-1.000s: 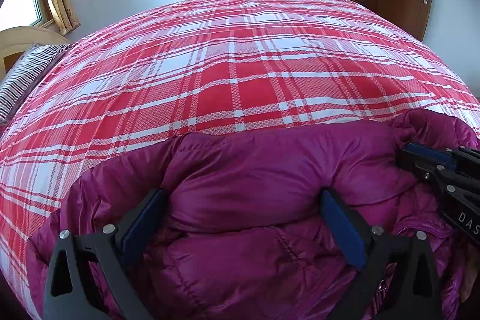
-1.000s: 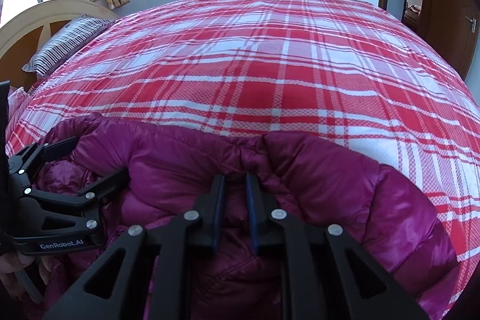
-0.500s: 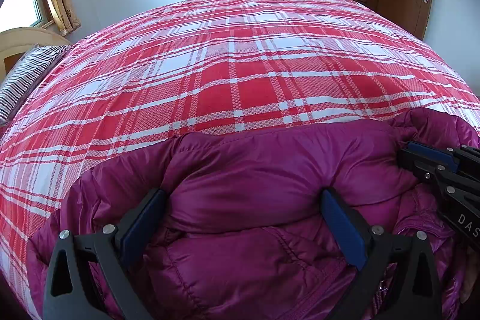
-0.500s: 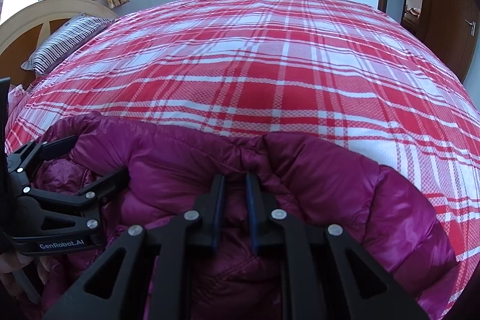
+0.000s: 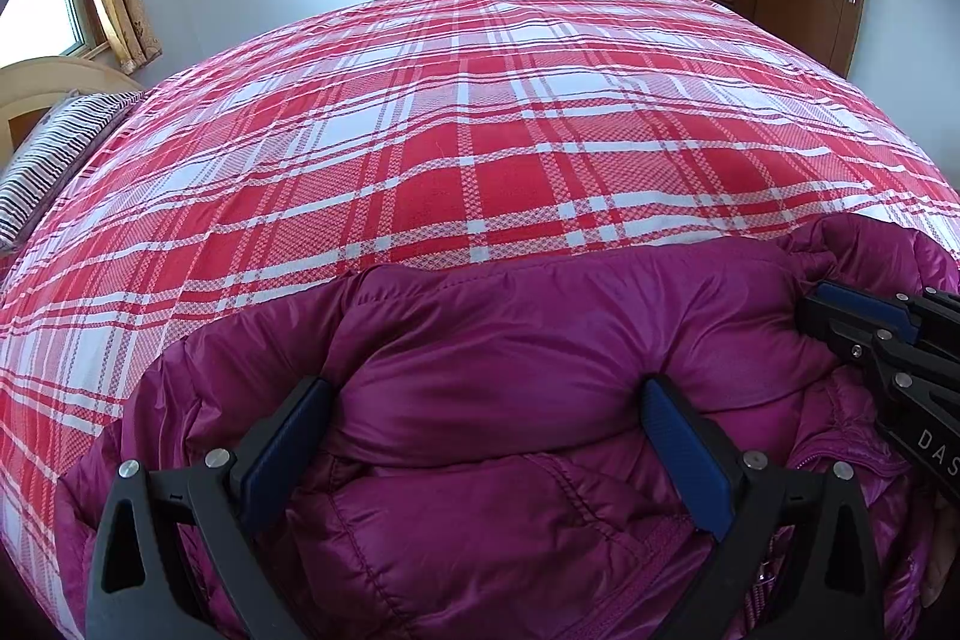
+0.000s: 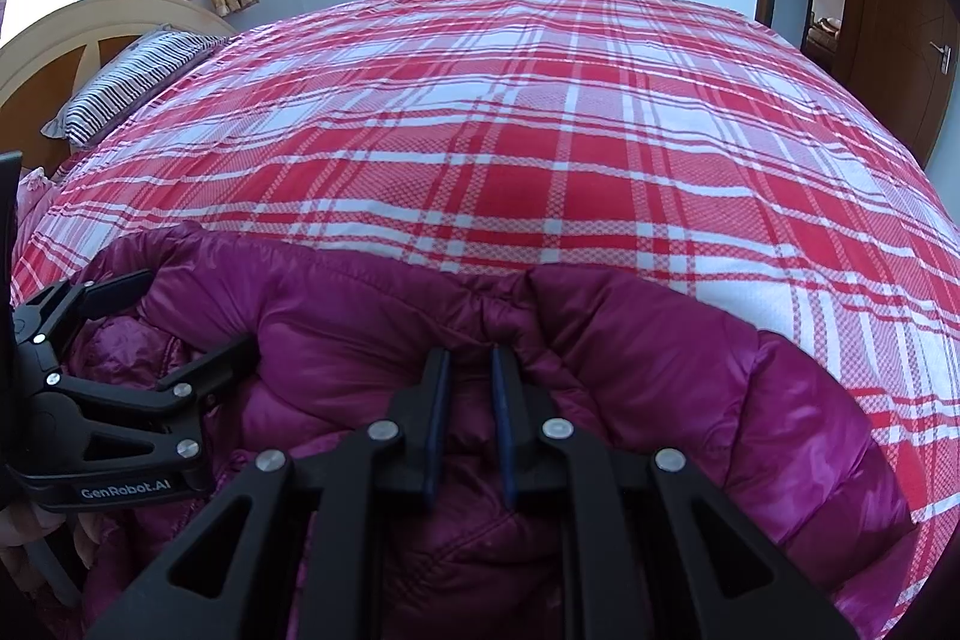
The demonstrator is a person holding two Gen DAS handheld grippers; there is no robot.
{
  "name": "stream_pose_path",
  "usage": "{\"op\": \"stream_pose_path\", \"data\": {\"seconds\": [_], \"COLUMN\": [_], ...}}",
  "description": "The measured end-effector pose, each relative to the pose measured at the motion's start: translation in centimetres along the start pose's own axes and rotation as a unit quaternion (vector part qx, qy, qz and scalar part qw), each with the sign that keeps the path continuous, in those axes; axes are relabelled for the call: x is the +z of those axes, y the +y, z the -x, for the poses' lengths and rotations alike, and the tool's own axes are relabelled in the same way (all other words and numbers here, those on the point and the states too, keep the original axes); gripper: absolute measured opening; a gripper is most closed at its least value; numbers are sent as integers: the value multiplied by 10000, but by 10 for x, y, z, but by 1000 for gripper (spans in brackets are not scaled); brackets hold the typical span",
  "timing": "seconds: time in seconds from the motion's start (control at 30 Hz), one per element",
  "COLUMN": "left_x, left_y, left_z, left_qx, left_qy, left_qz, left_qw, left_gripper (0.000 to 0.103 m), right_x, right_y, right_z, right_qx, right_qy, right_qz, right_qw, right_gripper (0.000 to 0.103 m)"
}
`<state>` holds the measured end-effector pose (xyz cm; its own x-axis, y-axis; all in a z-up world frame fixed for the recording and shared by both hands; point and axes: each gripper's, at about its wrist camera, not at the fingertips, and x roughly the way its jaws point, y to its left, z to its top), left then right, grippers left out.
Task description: Fold large clothes
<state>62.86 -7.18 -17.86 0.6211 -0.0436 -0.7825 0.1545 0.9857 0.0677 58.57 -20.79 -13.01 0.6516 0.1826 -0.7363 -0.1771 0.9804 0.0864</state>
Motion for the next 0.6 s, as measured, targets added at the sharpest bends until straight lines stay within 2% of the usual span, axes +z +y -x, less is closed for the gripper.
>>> {"op": "stream_pose_path", "data": {"seconds": [0.43,0.57,0.6], "left_x": [1,6,9], "left_y": [-1,-5,-7], "left_z": [-1,5,12], "left_qx": [28,208,357], "left_qy": [11,109,165], "left_qz": [-10,-177,-300], "left_qw": [10000,9996,9988], "left_gripper": [102,102,102], "right_x": [0,2,3], "right_y": [-1,-5,-3], "right_z": [0,3,7], "right_qx": [103,296,297], "right_qy": [-17,-6,44], "right_qz": [-84,-209,-101], "right_qw": [9999,9993,9995], "right_gripper": [16,17,19]}}
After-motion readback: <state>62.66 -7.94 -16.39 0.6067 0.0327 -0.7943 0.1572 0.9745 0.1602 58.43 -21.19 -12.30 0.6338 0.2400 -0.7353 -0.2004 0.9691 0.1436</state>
